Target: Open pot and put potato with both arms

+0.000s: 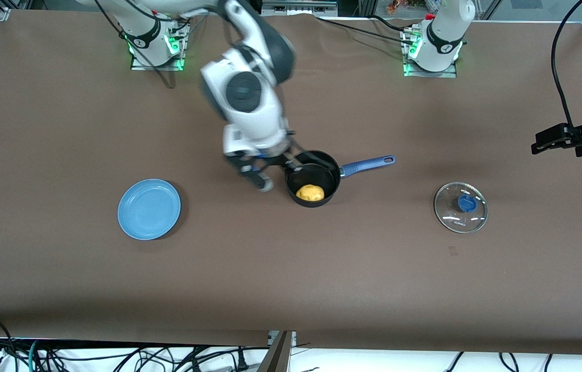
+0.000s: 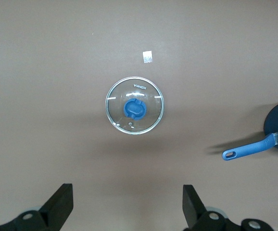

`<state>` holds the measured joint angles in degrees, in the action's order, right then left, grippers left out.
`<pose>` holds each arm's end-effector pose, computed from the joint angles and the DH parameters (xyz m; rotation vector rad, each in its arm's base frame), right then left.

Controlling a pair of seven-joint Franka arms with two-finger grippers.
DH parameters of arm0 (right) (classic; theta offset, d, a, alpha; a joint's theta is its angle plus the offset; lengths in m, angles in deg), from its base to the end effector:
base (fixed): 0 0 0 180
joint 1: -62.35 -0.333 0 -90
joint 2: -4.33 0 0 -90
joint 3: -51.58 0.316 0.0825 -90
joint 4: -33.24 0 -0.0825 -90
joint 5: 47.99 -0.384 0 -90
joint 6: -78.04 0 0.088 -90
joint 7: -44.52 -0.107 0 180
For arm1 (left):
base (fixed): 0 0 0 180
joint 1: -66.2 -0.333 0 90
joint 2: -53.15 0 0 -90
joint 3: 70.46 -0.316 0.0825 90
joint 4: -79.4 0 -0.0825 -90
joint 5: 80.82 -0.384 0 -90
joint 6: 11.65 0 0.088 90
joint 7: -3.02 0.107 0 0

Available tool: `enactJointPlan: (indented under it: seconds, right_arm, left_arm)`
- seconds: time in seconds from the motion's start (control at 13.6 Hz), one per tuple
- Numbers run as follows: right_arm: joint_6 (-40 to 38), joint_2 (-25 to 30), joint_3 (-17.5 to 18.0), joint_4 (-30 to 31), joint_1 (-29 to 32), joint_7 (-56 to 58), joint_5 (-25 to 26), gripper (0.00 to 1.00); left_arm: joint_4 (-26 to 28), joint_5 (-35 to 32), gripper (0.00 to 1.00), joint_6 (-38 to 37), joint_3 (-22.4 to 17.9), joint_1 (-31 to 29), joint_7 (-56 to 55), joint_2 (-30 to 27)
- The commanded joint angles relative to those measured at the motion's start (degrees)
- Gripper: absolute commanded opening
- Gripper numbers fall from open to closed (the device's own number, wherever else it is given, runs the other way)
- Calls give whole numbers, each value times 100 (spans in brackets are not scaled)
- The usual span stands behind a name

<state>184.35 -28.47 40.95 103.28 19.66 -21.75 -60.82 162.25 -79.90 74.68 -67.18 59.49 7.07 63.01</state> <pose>0.5884 0.4282 0.4528 -2.8680 0.9188 0.0665 0.5972 0.0369 0.5785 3.1038 -0.0165 -0.1696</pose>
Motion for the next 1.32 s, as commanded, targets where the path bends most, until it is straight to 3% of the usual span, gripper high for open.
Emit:
enactJointPlan:
  seconds: [0.0, 0.22, 0.59, 0.88, 1.03, 1.25]
  right_arm:
    - [-689, 641, 35, 273, 637, 1288, 35, 100]
    - [-1339, 1493, -43, 799, 1271, 2702, -27, 100]
    - [-1605, 2760, -834, 2003, 1299, 4208, 113, 100]
    - [-1605, 2814, -1054, 2005, 1299, 5016, 648, 100]
    - [-1561, 2744, -1344, 2005, 1308, 5736, 676, 100]
    - [-1552, 2726, -1319, 2005, 1299, 5774, 720, 100]
  left_arm:
    - [-234, -49, 100, -135, 16, 20, -53, 121]
    - [-234, -58, 100, -135, 16, 38, -53, 113]
    - [-234, -57, 100, -135, 16, 3, -53, 121]
    - [-234, -49, 100, -143, 16, 11, -53, 121]
    - [-234, -57, 100, -135, 16, 47, -62, 121]
    - [-243, -49, 100, -143, 16, 56, -62, 148]
